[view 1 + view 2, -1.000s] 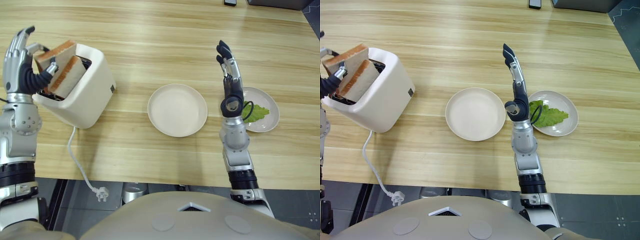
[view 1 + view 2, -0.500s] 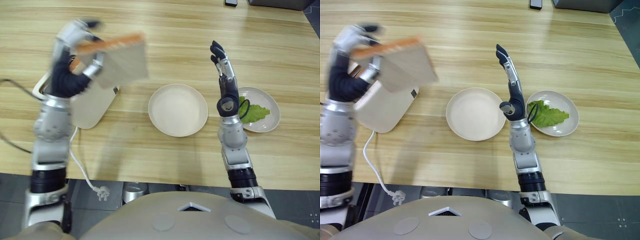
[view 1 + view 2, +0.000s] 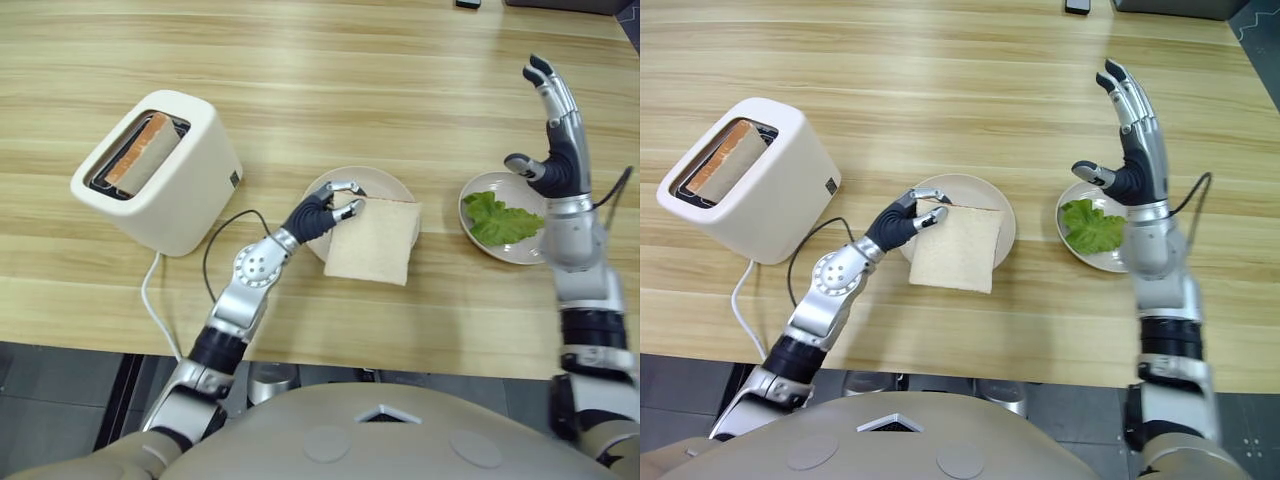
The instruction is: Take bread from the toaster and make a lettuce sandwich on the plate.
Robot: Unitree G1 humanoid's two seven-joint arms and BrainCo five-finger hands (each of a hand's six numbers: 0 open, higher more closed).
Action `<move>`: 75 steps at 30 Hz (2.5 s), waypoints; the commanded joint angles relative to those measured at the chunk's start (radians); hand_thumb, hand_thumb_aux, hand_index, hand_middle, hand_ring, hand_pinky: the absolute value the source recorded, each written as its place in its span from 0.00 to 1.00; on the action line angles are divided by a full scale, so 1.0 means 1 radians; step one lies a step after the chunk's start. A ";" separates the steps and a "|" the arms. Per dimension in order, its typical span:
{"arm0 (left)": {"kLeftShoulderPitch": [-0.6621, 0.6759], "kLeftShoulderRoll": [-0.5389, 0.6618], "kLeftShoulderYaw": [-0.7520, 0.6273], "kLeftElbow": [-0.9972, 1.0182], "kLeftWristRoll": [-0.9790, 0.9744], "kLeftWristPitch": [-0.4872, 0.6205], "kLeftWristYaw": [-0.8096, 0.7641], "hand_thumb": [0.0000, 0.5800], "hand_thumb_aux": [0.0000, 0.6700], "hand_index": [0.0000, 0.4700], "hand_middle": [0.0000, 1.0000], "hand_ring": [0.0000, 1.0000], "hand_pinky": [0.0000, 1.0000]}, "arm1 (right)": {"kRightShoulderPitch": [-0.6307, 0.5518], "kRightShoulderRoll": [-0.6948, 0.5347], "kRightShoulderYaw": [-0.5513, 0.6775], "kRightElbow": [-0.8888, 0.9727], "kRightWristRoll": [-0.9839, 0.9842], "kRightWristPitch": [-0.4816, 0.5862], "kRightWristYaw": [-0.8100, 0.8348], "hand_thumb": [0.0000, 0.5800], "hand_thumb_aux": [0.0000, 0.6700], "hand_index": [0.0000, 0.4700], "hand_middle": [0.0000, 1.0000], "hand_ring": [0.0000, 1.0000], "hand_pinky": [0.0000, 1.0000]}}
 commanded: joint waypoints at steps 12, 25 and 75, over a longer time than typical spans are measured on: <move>-0.205 -0.057 0.041 0.467 0.232 -0.157 0.221 1.00 1.00 0.98 1.00 1.00 1.00 | -0.231 -0.235 0.477 0.666 -0.491 0.212 -0.357 0.00 0.00 0.00 0.00 0.00 0.00; -0.210 0.024 -0.014 0.373 0.553 -0.082 0.469 0.00 0.00 0.00 0.00 0.00 0.00 | -0.308 -0.196 0.716 0.796 -0.525 0.229 -0.430 0.00 0.00 0.00 0.00 0.00 0.00; 0.059 0.235 0.596 -0.331 0.299 0.005 0.421 0.00 0.00 0.00 0.00 0.00 0.00 | -0.295 0.113 0.847 0.255 -0.462 -0.027 -0.166 1.00 1.00 0.98 0.00 0.00 0.00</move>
